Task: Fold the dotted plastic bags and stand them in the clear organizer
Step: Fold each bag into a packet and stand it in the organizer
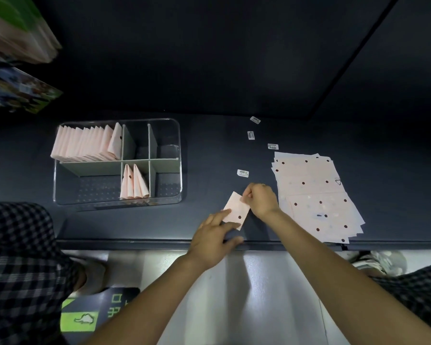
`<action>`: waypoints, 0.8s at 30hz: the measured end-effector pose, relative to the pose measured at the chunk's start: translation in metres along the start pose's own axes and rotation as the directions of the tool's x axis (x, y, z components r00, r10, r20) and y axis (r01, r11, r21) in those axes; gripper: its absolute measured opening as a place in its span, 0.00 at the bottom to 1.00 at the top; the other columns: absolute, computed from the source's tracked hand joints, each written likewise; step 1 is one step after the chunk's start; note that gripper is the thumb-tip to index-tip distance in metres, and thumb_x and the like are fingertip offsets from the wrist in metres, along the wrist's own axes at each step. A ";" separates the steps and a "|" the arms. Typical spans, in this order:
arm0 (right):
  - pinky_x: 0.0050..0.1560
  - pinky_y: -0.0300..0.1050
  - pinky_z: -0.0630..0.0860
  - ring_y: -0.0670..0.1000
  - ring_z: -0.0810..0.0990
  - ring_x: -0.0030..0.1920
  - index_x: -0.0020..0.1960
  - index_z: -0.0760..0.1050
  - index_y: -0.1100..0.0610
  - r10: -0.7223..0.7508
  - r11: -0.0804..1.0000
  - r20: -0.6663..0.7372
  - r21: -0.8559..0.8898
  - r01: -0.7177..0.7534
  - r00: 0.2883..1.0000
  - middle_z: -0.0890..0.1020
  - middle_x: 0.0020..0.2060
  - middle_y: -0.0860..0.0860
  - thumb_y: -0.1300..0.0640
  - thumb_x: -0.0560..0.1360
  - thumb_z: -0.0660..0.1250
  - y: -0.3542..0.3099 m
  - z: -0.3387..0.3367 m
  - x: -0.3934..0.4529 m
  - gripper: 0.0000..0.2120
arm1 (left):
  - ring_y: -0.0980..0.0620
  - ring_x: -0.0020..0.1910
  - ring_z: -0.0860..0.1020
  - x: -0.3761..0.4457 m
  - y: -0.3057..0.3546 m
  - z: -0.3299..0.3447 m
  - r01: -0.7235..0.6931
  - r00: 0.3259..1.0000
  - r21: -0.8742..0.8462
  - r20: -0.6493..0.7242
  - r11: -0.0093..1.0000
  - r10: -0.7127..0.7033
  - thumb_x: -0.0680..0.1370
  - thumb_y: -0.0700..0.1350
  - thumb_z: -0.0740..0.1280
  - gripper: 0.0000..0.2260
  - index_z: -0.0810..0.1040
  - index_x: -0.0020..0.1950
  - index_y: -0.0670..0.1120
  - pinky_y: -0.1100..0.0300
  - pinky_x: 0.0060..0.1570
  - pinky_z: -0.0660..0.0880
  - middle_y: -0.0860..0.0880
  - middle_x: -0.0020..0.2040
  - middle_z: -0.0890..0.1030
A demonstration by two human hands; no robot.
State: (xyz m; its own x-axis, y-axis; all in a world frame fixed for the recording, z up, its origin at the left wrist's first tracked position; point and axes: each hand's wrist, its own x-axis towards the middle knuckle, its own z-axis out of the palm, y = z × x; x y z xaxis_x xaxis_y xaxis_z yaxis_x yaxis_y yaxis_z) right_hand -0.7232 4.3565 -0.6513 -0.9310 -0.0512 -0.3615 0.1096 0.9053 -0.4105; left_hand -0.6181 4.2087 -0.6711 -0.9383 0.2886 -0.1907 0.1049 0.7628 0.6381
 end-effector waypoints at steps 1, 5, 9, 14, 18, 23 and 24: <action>0.50 0.45 0.72 0.58 0.78 0.52 0.48 0.79 0.61 0.009 1.000 -0.001 -0.019 -0.009 1.000 0.82 0.49 0.57 0.62 0.75 0.65 0.000 0.002 -0.004 0.05 | 0.53 0.69 0.63 0.000 0.000 -0.001 0.059 0.994 -0.107 -0.084 0.993 -0.068 0.76 0.53 0.67 0.18 0.75 0.65 0.52 0.67 0.64 0.58 0.52 0.71 0.66; 0.51 0.46 0.72 0.58 0.78 0.53 0.52 0.78 0.61 0.038 0.996 -0.026 -0.075 -0.040 0.999 0.81 0.52 0.58 0.63 0.77 0.61 0.004 0.013 -0.026 0.09 | 0.52 0.48 0.75 0.005 0.007 -0.007 0.270 0.888 -0.486 -0.209 0.831 -0.411 0.74 0.39 0.71 0.16 0.76 0.61 0.45 0.62 0.54 0.71 0.47 0.58 0.73; 0.46 0.45 0.69 0.57 0.77 0.53 0.52 0.76 0.62 0.100 0.992 -0.089 -0.066 -0.106 0.991 0.81 0.50 0.58 0.62 0.78 0.60 0.003 0.028 -0.055 0.08 | 0.51 0.41 0.75 0.010 0.013 -0.009 0.411 0.843 -0.557 -0.070 0.722 -0.534 0.73 0.37 0.71 0.17 0.75 0.61 0.43 0.61 0.47 0.72 0.48 0.46 0.77; 0.49 0.47 0.70 0.56 0.74 0.54 0.55 0.73 0.60 0.069 0.997 -0.144 0.050 -0.063 0.987 0.79 0.50 0.55 0.61 0.76 0.64 0.004 0.034 -0.080 0.08 | 0.46 0.47 0.79 0.003 0.018 -0.014 0.422 0.865 -0.469 -0.046 0.776 -0.499 0.72 0.35 0.70 0.09 0.79 0.50 0.46 0.57 0.47 0.75 0.47 0.44 0.81; 0.58 0.45 0.66 0.50 0.68 0.58 0.62 0.74 0.49 -0.270 0.962 -0.131 -0.011 0.271 0.954 0.76 0.58 0.44 0.55 0.73 0.69 -0.007 0.011 -0.083 0.18 | 0.47 0.44 0.79 0.003 0.012 -0.055 0.279 0.956 -0.234 -0.020 0.931 -0.291 0.72 0.36 0.69 0.06 0.79 0.44 0.47 0.57 0.45 0.73 0.48 0.42 0.82; 0.45 0.42 0.72 0.45 0.74 0.42 0.45 0.81 0.48 -0.302 0.947 -0.011 0.113 0.301 0.953 0.81 0.38 0.47 0.52 0.73 0.69 -0.045 -0.004 -0.077 0.03 | 0.52 0.40 0.75 0.003 -0.003 -0.120 0.166 0.986 -0.183 0.039 0.969 -0.161 0.72 0.37 0.70 0.06 0.79 0.44 0.47 0.63 0.40 0.70 0.52 0.38 0.77; 0.42 0.41 0.71 0.44 0.75 0.39 0.44 0.81 0.50 -0.300 0.947 -0.028 0.114 0.301 0.954 0.81 0.37 0.47 0.53 0.73 0.70 -0.053 -0.004 -0.075 0.02 | 0.51 0.41 0.75 0.000 -0.007 -0.129 0.164 0.985 -0.199 -0.016 0.966 -0.170 0.73 0.39 0.71 0.04 0.79 0.44 0.47 0.61 0.43 0.71 0.51 0.39 0.77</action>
State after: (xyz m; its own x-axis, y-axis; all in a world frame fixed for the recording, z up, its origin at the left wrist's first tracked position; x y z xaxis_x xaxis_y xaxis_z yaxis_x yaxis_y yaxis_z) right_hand -0.6611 4.3138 -0.5989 -0.9302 -0.3087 -0.1985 -0.1369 0.7937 -0.5928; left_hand -0.6619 4.1285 -0.5792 -0.9477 0.1451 -0.2843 -0.1179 0.6688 0.7340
